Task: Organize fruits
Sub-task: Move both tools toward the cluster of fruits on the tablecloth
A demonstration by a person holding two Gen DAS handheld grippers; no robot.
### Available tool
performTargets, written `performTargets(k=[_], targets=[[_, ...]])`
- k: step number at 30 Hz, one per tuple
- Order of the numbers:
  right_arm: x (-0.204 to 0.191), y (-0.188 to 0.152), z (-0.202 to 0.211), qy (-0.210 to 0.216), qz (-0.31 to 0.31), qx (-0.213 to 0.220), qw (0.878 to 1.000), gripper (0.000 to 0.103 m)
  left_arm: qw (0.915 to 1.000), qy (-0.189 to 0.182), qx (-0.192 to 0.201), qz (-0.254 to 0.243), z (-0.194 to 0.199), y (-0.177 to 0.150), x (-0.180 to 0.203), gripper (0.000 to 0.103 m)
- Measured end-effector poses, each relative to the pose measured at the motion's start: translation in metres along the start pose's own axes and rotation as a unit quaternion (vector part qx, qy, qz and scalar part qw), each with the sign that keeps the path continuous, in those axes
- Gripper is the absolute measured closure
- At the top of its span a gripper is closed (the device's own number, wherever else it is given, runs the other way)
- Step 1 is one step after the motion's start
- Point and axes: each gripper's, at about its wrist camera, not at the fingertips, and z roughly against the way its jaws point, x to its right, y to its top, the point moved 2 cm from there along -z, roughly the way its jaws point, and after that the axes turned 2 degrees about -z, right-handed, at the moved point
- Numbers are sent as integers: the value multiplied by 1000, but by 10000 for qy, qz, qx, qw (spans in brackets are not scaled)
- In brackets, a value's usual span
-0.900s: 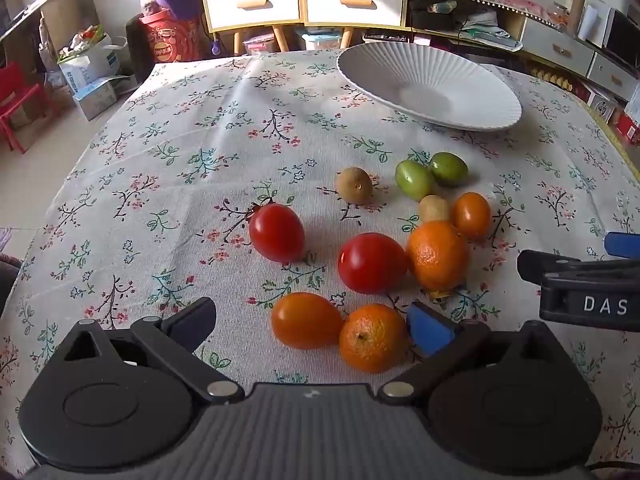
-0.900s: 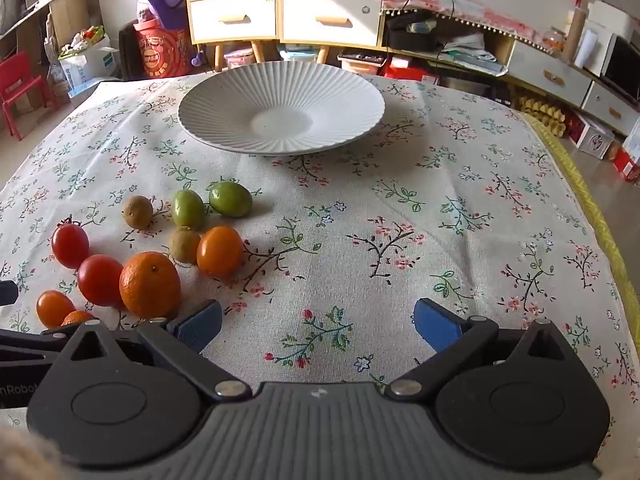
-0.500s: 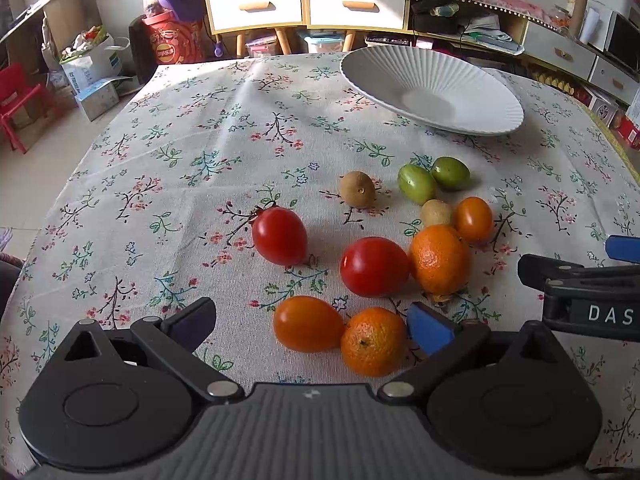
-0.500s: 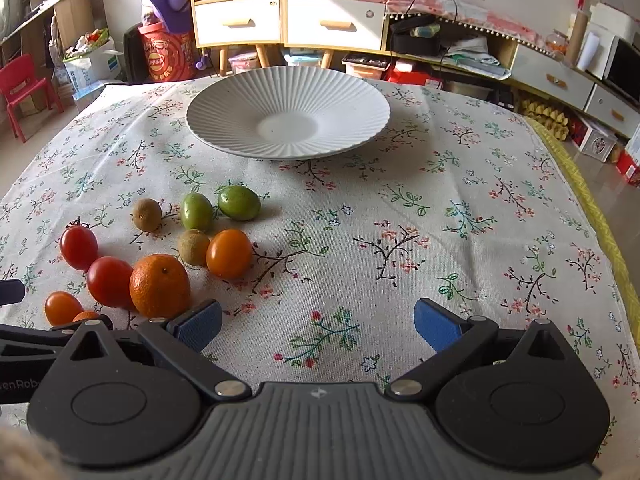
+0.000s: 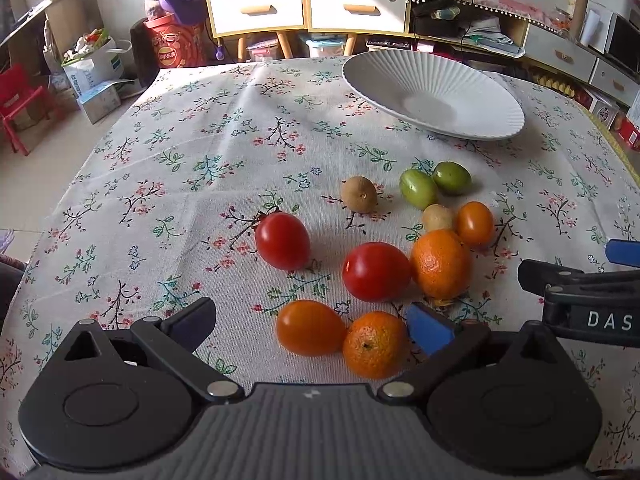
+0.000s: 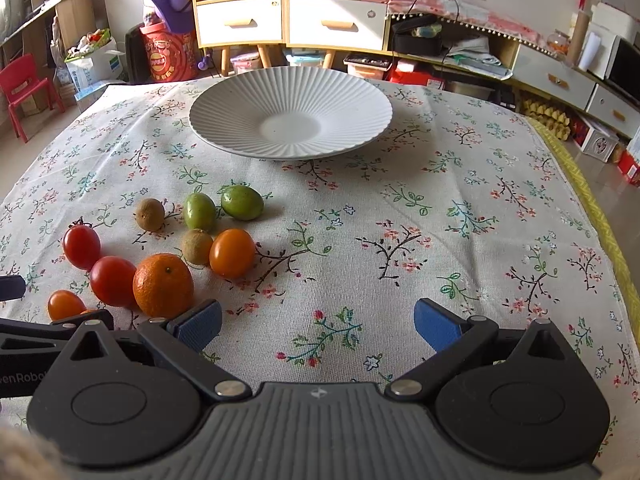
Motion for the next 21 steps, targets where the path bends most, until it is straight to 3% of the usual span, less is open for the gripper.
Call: performTargets(k=[16,21], targets=[[-1,1,1,65,8,38,10000,1,9998,128,162,-14,1,4,-6,7],[-1,3,4,119,109,228,9996,0,9973,452,532,-207,5,5,-12,7]])
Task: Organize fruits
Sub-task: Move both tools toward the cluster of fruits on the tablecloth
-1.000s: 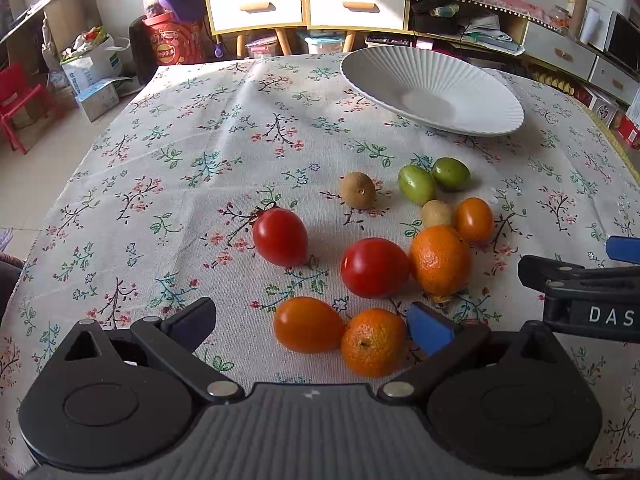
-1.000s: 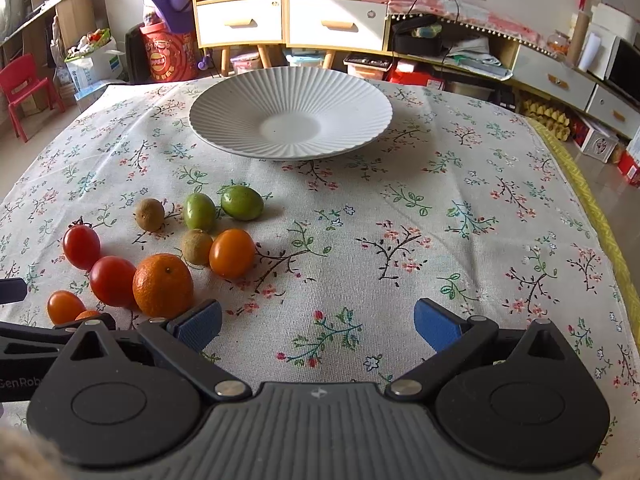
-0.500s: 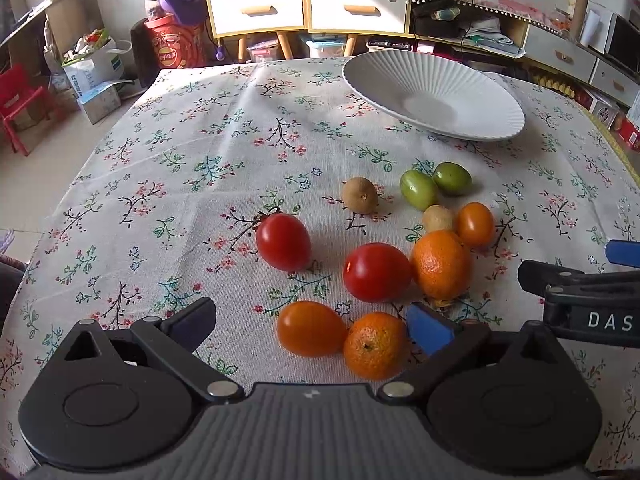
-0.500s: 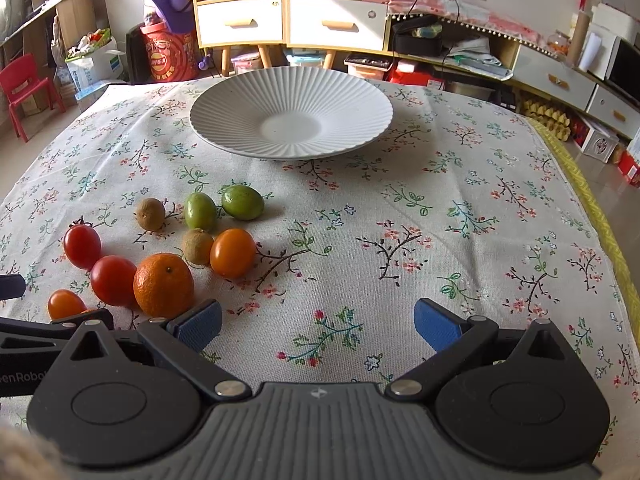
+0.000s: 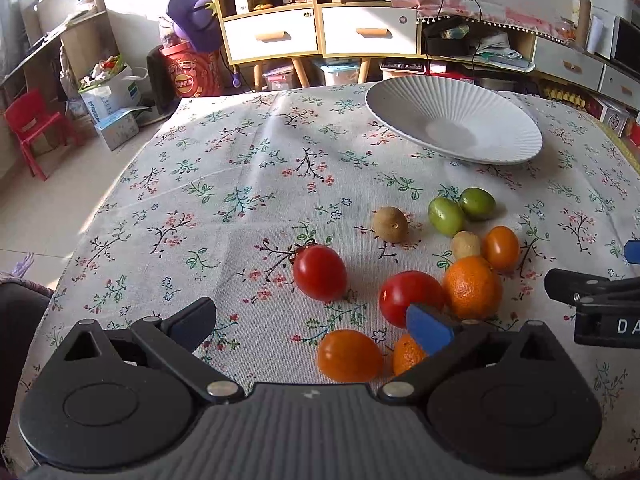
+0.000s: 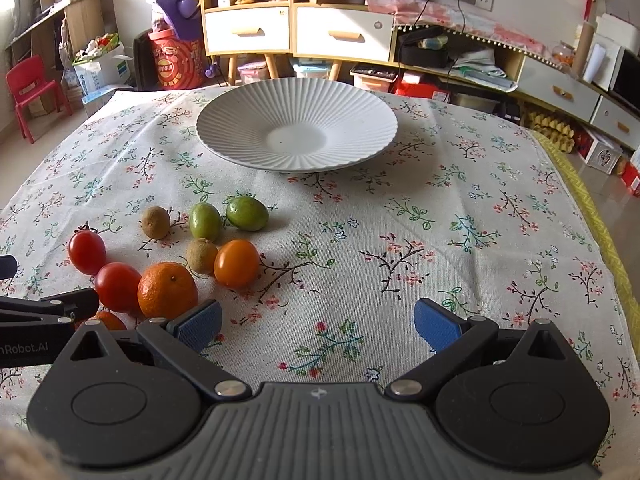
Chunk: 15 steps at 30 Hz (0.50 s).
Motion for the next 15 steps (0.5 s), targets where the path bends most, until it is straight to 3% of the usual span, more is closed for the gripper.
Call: performTargets(k=[6,8,12,15], targets=[[-1,3,0,277,32,41,9996,0,9990,-168,364,-198,1,-6,-11,7],[-3,3,-2,467,30,-4,9989,0,9988,-358,227,-250,-3,-6,-15,7],[-4,1,-5,983,-210,-213,9947,0,9952,-959,157,107,-9,-8,-27,7],[-6,2,-5,1327,-281,-217,9905,1,9941,-1079,109,53,-11,-8,-32,7]])
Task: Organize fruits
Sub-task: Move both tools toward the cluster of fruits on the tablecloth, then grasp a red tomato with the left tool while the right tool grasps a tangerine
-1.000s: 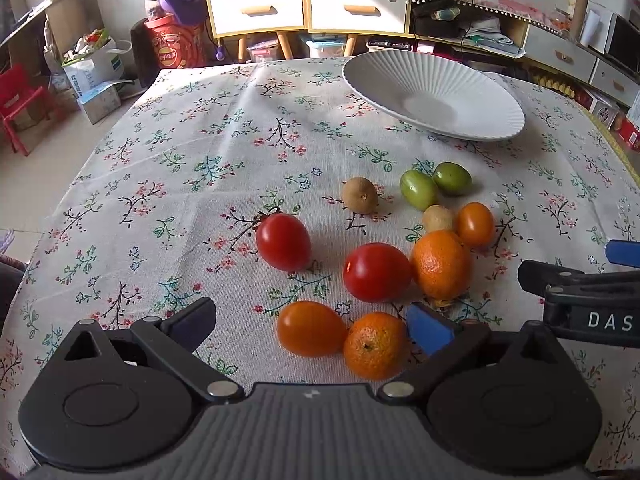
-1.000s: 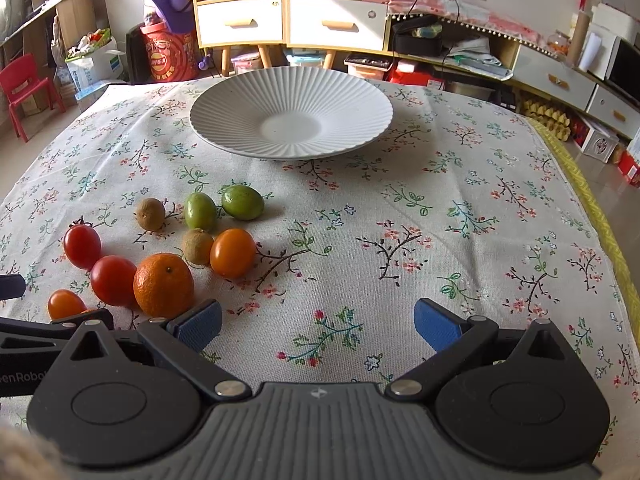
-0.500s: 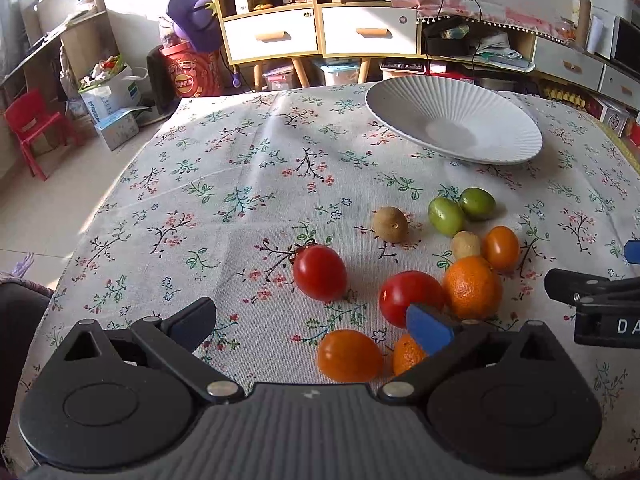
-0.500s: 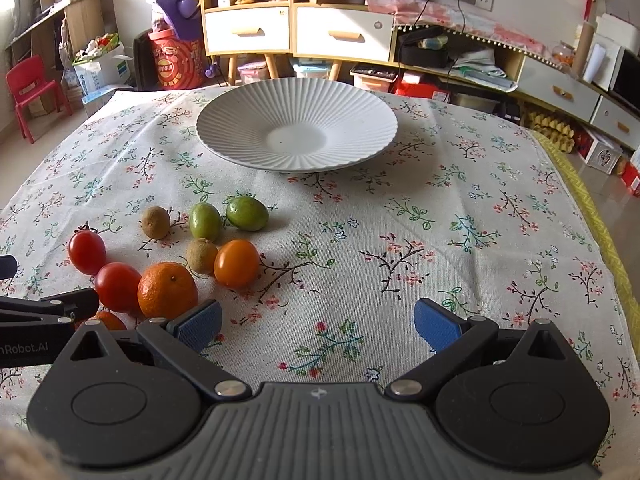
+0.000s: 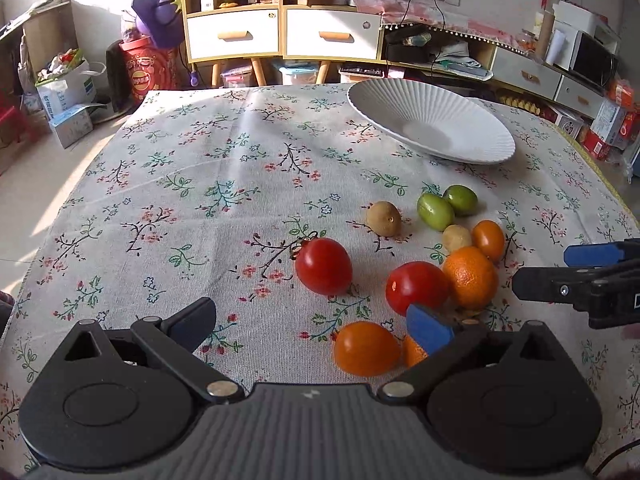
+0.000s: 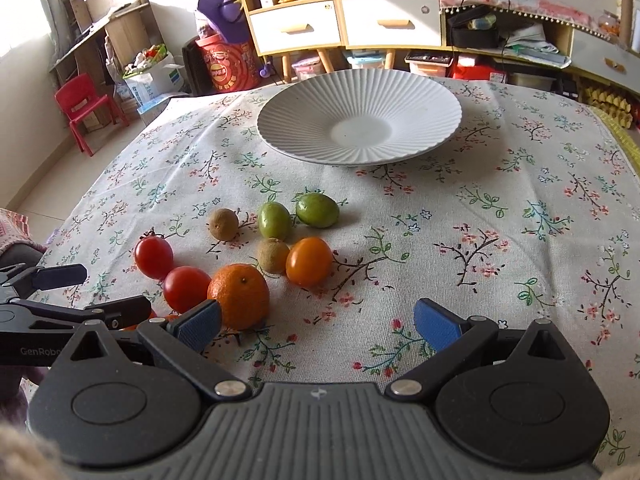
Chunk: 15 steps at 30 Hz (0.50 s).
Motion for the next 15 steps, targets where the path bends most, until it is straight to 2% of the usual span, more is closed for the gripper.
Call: performTargets(k=[4,9,15], targets=[[-6,0,0,355,68,49,9993,3,10000,30,89,32,-5,1,-4,8],[-12,-1,-4,695,134,-2,9975,15,9997,53,215,117,-12,2,-8,22],[-11,-3,-7,869,112,-69,9961,29,9996,-32,240,142,-20,3,-10,36]])
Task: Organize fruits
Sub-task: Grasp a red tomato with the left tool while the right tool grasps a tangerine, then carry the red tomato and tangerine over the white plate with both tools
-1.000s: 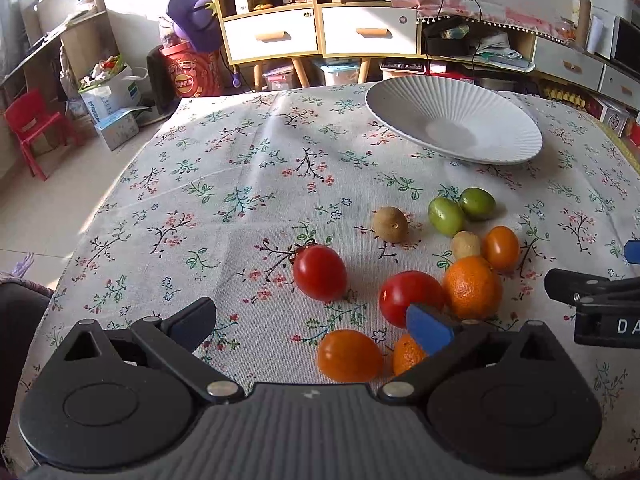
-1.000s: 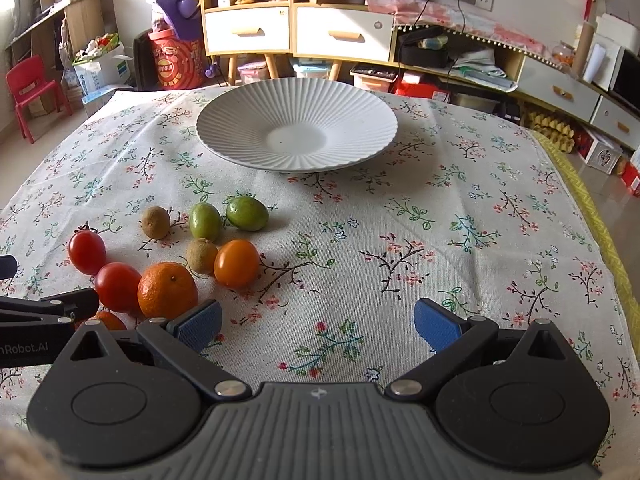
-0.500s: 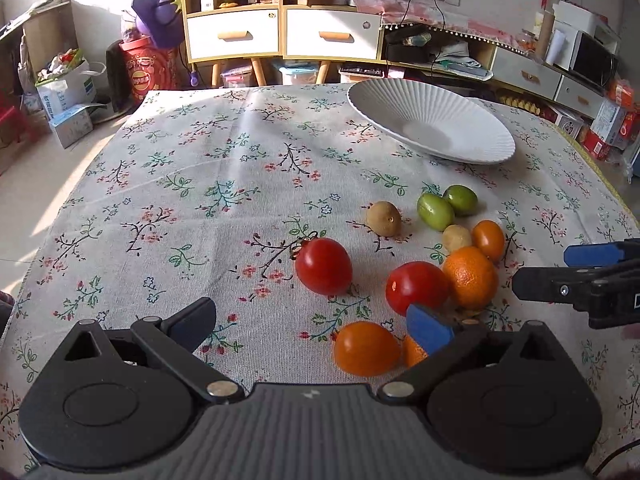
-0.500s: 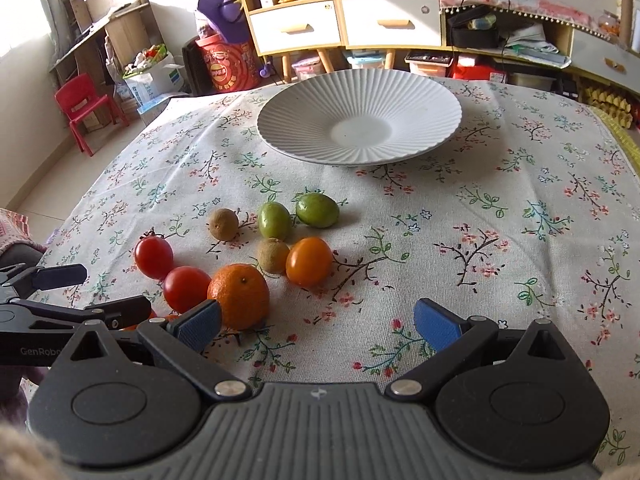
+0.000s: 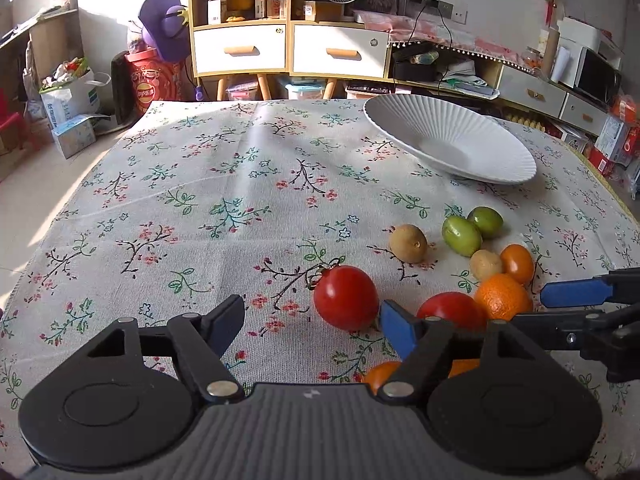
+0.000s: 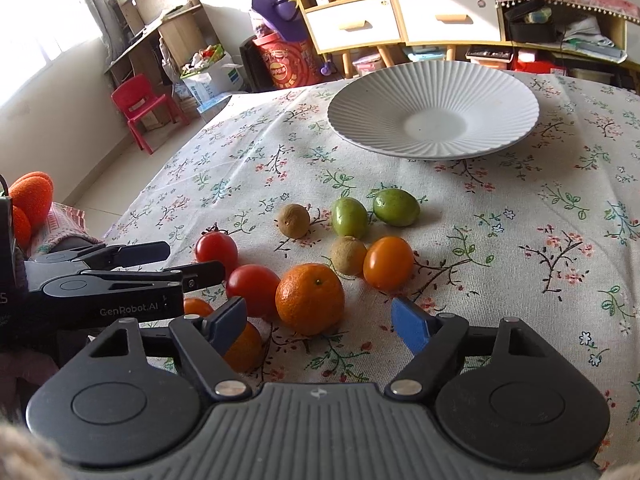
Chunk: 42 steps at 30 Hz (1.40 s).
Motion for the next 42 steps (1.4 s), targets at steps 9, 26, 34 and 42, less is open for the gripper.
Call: performTargets(k=[9,26,34,42], targets=[[-1,-3,-6,154,136,-10,9998,50,9995,-283,36,111,-6,-1,-1,66],[3,4,4,12,172,220,9996,67,9994,-313,3,111,-3,9,5,77],[12,24,13,-137,45,562,9983,67,9989,-419,182,-62,4,31,26,77],[25,52,5,-314,-153,749,9966,67,9973,-693,164,-185,-6,50,45,77]])
